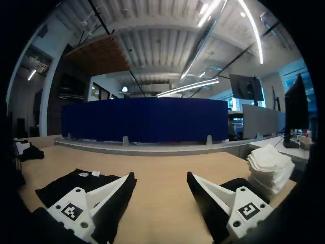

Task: Fold towel

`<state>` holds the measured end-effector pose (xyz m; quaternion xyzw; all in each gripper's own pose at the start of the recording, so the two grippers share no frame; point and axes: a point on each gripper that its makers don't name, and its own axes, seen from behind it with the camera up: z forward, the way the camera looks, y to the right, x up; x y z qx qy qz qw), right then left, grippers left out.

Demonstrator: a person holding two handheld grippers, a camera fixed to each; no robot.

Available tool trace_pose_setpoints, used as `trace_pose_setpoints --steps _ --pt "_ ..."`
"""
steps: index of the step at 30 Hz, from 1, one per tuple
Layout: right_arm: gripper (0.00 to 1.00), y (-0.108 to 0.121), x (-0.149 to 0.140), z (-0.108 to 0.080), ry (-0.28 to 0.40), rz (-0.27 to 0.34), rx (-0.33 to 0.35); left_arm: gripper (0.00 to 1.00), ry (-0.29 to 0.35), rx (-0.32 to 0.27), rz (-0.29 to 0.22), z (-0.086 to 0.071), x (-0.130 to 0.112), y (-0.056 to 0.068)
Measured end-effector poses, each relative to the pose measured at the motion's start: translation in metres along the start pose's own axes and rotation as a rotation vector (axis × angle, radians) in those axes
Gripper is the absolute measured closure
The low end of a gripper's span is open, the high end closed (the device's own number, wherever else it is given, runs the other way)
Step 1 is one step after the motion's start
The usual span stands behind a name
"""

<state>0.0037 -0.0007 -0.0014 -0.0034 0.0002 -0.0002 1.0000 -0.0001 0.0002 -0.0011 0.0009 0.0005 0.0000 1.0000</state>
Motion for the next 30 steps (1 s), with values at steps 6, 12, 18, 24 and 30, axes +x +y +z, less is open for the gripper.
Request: trace_pose_setpoints --steps 6,12,18,24,30 --pt "0.00 -0.002 0.034 -0.006 0.023 0.004 -0.005 0.06 0.014 -0.010 0.009 -0.004 0.020 0.000" --pt "0.00 -0.008 0.087 -0.012 0.030 -0.023 -0.002 0.06 0.023 -0.019 0.023 -0.007 0.076 -0.001" --pt "0.00 -0.010 0.146 -0.020 0.034 -0.034 -0.008 0.06 0.022 -0.046 0.049 -0.013 0.137 0.009" --pt "0.00 -0.008 0.196 -0.026 0.027 -0.049 -0.024 0.06 0.009 -0.061 0.030 -0.017 0.189 0.017" --pt "0.00 -0.007 0.223 -0.029 0.018 -0.030 -0.020 0.06 -0.012 -0.070 0.026 -0.018 0.217 0.024"
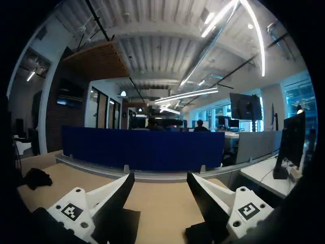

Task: Fold towel

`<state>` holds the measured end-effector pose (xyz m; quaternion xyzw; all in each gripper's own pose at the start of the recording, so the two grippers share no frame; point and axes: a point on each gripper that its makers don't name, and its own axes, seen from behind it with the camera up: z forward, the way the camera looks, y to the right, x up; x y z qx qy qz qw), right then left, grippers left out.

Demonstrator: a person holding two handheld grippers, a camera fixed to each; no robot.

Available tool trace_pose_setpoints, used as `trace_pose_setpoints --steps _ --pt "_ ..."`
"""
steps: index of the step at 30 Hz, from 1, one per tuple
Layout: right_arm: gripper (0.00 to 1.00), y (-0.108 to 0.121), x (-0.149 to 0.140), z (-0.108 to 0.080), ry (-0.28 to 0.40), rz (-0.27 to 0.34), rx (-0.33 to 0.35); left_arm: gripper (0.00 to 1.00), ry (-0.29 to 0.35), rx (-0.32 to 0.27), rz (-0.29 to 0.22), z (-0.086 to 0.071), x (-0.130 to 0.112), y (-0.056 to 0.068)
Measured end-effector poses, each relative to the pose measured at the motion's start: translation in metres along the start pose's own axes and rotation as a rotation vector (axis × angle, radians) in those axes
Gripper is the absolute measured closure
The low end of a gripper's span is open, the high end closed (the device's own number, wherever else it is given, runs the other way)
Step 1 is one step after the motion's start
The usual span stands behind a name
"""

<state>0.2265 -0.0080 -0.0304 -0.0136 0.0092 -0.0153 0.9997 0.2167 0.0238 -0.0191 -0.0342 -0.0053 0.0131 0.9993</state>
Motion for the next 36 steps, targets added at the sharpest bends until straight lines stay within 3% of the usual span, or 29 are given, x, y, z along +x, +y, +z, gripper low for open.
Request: trace_pose_setpoints --steps 6,9,16,24,30,36 --pt "0.00 0.004 0.009 0.002 -0.010 -0.007 0.009 0.06 -0.016 -0.029 0.020 0.002 0.013 0.010" --pt "0.00 -0.001 0.007 0.001 -0.041 -0.028 0.047 0.06 -0.037 -0.075 0.029 0.003 0.011 0.022" --pt "0.00 -0.031 -0.007 -0.007 -0.153 -0.117 0.209 0.06 -0.128 -0.216 0.058 0.001 -0.001 0.052" --pt "0.00 -0.062 -0.024 -0.024 -0.261 -0.201 0.388 0.06 -0.235 -0.422 0.107 -0.013 -0.019 0.096" --pt "0.00 -0.071 -0.036 -0.029 -0.304 -0.240 0.440 0.06 -0.259 -0.463 0.173 -0.017 -0.034 0.105" --pt "0.00 -0.078 -0.055 -0.031 -0.348 -0.263 0.476 0.06 -0.291 -0.483 0.191 -0.020 -0.053 0.110"
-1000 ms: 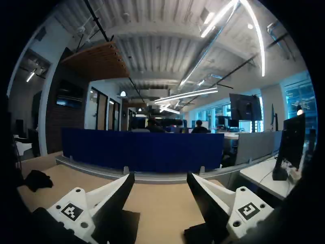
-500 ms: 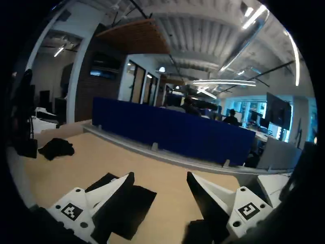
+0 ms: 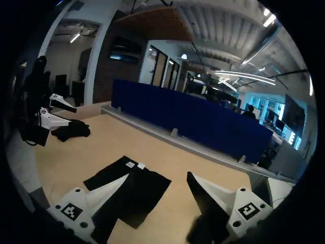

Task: Fold towel

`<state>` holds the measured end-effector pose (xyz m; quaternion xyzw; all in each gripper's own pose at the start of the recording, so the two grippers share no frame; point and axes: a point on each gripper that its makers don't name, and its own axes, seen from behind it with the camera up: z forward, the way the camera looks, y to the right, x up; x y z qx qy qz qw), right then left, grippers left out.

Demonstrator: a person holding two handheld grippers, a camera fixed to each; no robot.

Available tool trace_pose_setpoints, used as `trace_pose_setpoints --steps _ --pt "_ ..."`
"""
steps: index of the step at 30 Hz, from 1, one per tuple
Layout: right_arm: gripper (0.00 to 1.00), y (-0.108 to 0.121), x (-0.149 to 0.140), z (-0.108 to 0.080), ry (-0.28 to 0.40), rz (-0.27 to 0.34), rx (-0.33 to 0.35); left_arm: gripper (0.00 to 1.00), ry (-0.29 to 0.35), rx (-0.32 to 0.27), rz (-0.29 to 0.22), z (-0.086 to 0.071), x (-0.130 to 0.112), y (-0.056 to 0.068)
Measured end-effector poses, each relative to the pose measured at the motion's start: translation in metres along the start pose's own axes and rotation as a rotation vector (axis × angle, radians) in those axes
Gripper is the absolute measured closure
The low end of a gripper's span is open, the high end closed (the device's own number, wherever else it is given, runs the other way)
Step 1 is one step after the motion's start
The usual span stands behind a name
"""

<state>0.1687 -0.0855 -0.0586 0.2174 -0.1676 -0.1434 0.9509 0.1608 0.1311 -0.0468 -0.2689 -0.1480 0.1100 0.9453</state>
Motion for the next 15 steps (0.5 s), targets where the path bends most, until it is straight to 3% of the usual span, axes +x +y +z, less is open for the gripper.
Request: trace_pose_setpoints --steps 8,15 --pt "0.00 -0.017 -0.033 0.015 -0.055 0.019 0.050 0.06 -0.067 -0.027 -0.023 0.012 -0.041 0.010" --pt "0.00 -0.019 -0.070 0.029 -0.102 0.046 0.042 0.06 -0.126 -0.036 -0.040 0.024 -0.079 0.015"
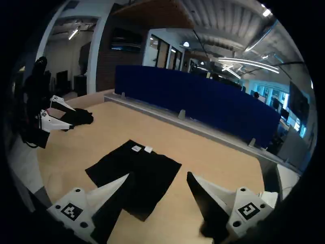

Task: Fold towel

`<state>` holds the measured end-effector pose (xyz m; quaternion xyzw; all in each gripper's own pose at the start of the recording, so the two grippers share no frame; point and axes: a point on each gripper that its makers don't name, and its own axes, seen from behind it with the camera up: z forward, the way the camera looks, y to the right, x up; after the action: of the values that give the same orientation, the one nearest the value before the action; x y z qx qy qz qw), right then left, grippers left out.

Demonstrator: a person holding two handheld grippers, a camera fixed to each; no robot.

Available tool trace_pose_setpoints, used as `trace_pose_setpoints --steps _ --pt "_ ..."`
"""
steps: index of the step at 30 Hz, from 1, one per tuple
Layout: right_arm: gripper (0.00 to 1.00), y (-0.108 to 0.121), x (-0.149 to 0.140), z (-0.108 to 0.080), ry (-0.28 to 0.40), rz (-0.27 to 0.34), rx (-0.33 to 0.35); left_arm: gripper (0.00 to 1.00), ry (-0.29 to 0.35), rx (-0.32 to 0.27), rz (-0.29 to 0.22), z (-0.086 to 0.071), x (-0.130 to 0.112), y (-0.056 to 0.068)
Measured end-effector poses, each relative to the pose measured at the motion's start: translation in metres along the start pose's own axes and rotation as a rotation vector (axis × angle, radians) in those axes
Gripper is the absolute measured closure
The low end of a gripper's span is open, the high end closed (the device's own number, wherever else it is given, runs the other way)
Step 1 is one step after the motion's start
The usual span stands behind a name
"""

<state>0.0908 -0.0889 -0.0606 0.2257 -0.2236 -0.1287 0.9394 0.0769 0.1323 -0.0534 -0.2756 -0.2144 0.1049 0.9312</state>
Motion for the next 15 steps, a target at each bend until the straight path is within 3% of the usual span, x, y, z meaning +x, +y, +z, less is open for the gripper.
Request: trace_pose_setpoints --steps 6,15 --pt "0.00 -0.004 -0.032 0.015 -0.047 0.003 0.005 0.06 -0.065 -0.028 0.035 0.013 -0.036 0.012" --pt "0.00 -0.014 -0.082 0.036 -0.122 0.010 0.028 0.06 -0.151 -0.079 0.022 0.034 -0.085 0.030"
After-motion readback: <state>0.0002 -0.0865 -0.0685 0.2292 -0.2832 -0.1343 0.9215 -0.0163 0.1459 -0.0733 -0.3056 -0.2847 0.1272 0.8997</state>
